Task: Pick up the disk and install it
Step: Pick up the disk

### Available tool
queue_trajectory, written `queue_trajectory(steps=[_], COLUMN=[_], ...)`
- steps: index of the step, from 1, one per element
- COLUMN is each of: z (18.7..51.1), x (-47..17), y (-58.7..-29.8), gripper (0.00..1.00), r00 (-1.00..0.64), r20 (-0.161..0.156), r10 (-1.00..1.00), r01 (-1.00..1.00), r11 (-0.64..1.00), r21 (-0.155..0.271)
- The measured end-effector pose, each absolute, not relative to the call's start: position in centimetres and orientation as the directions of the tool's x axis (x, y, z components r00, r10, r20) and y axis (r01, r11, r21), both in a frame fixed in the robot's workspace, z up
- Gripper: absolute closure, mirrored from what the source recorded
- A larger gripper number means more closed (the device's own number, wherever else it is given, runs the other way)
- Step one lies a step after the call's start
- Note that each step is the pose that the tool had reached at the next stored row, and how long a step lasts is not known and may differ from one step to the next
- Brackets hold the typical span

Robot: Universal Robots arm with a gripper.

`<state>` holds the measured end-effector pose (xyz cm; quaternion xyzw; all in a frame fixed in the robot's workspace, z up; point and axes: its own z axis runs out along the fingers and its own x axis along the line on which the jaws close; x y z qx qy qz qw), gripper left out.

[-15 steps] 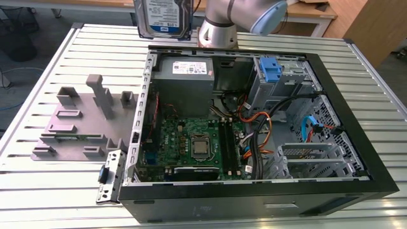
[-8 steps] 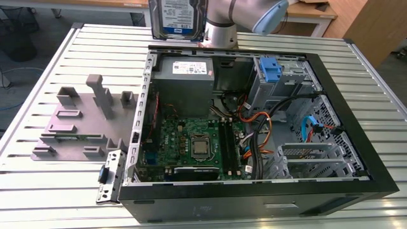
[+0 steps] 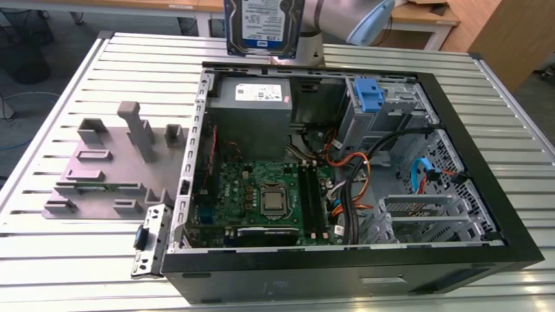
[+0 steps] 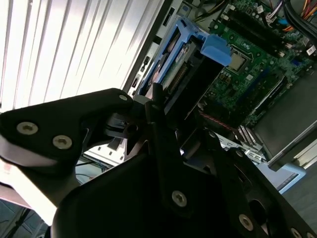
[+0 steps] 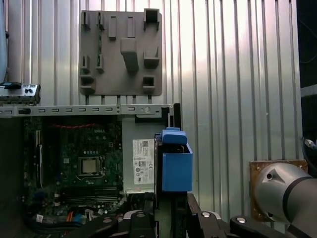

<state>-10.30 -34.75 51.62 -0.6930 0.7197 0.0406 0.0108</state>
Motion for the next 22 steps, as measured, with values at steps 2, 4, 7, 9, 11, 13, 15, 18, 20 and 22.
queue_trajectory(steps=[2, 4, 7, 9, 11, 13, 15, 18, 20, 22], z=[51.6, 51.6, 51.6, 51.6, 51.6, 51.6, 51.6, 51.59, 51.59, 51.58], x=[-10.03, -9.98, -9.96, -9.96, -9.95, -9.95, -9.95, -9.95, -9.93, -9.93], y=[-34.74, -34.74, -34.73, -34.73, -34.74, -34.8, -34.91, -35.19, -35.41, -35.65], gripper=[0.65, 0.65, 0.65, 0.65, 0.65, 0.65, 0.65, 0.65, 0.65, 0.65], r00=[-0.039, -0.04, -0.039, -0.039, -0.039, -0.039, -0.039, -0.039, -0.039, -0.039], r20=[-0.072, -0.072, -0.072, -0.072, -0.072, -0.072, -0.072, -0.072, -0.072, -0.072], r10=[-0.997, -0.997, -0.997, -0.997, -0.997, -0.997, -0.997, -0.997, -0.997, -0.997], r01=[-0.998, -0.998, -0.998, -0.998, -0.998, -0.998, -0.998, -0.998, -0.998, -0.998], r11=[0.036, 0.036, 0.036, 0.036, 0.036, 0.036, 0.036, 0.036, 0.036, 0.036], r21=[0.043, 0.043, 0.043, 0.043, 0.043, 0.043, 0.043, 0.043, 0.044, 0.043])
